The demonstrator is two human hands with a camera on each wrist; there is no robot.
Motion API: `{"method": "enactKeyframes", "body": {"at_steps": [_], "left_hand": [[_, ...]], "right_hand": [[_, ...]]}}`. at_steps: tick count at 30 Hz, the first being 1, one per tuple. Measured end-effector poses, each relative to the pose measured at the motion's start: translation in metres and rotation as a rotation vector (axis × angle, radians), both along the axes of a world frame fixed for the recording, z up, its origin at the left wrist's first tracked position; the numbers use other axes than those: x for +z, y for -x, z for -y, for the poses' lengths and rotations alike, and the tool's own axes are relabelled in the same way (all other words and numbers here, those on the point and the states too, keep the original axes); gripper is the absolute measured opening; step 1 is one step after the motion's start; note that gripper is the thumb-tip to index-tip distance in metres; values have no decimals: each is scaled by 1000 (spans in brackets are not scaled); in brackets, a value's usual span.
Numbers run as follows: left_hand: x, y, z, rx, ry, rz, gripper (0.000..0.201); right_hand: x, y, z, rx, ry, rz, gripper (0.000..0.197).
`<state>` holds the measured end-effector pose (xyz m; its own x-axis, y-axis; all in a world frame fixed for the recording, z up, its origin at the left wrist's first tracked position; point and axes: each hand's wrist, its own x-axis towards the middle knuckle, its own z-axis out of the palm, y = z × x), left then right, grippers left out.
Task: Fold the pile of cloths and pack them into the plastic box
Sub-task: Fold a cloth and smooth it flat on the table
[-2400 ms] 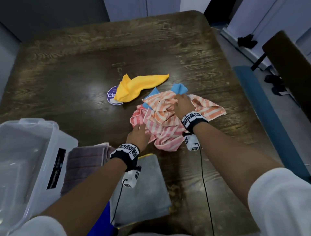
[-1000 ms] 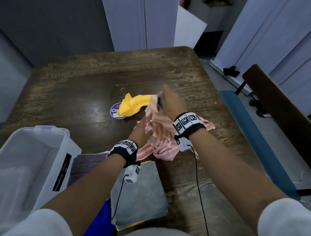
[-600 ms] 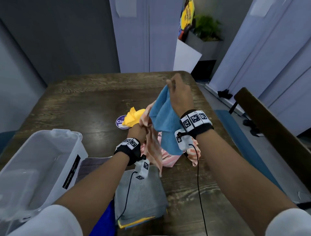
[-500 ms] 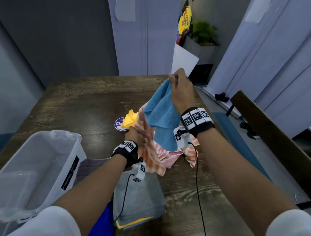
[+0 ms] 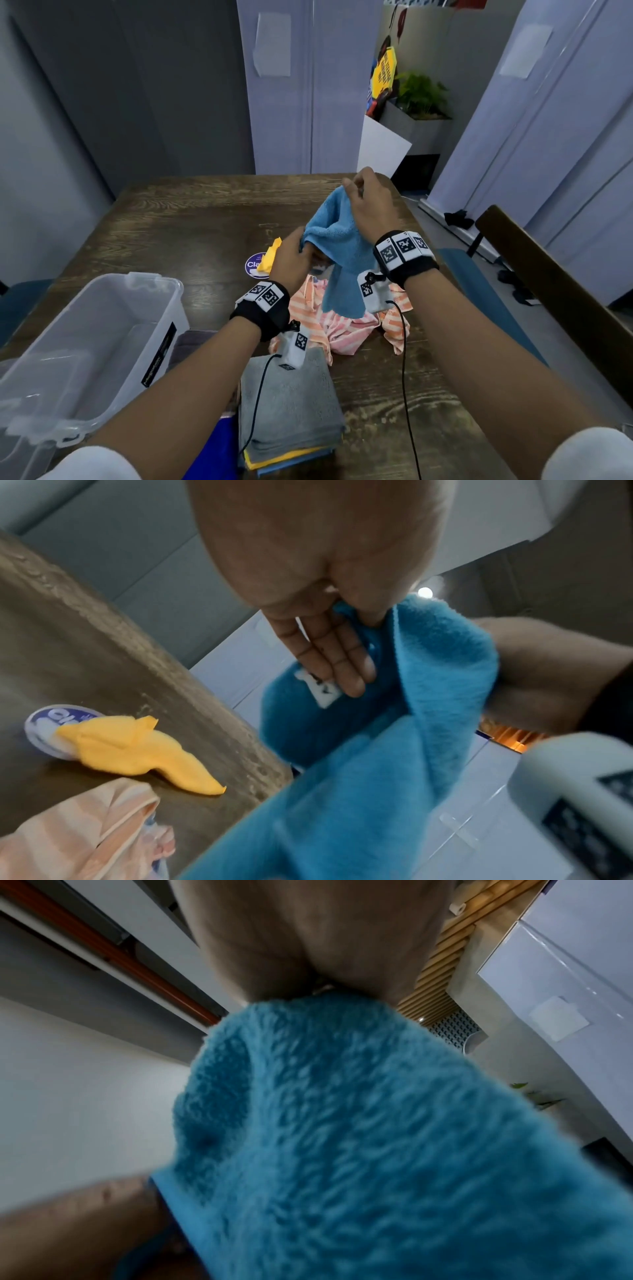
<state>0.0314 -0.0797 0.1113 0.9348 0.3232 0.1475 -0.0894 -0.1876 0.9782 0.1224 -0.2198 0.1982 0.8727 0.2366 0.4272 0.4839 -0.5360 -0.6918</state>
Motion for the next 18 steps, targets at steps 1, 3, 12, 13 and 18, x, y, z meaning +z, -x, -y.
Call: {"method": "enactKeyframes", "body": {"at_steps": [1,3,12,13,18], "left_hand": [[8,3,-2,16,-54,17,36],[24,4,-9,57,-173,68,55],[58,6,-26,37,-489,147,8],[58,6,-28,61,-512,152,7],[66,6,-38,103,-500,159,17]], "right_hand": [[-3,0,0,-2,21,-19,23],[-11,-1,1,6,50,-54,26],[-46,35,-10,260,-182,-106,17],[-46,42,-12,288,-231,-115,18],[-51,66,-17,493,-334,-287,34]]}}
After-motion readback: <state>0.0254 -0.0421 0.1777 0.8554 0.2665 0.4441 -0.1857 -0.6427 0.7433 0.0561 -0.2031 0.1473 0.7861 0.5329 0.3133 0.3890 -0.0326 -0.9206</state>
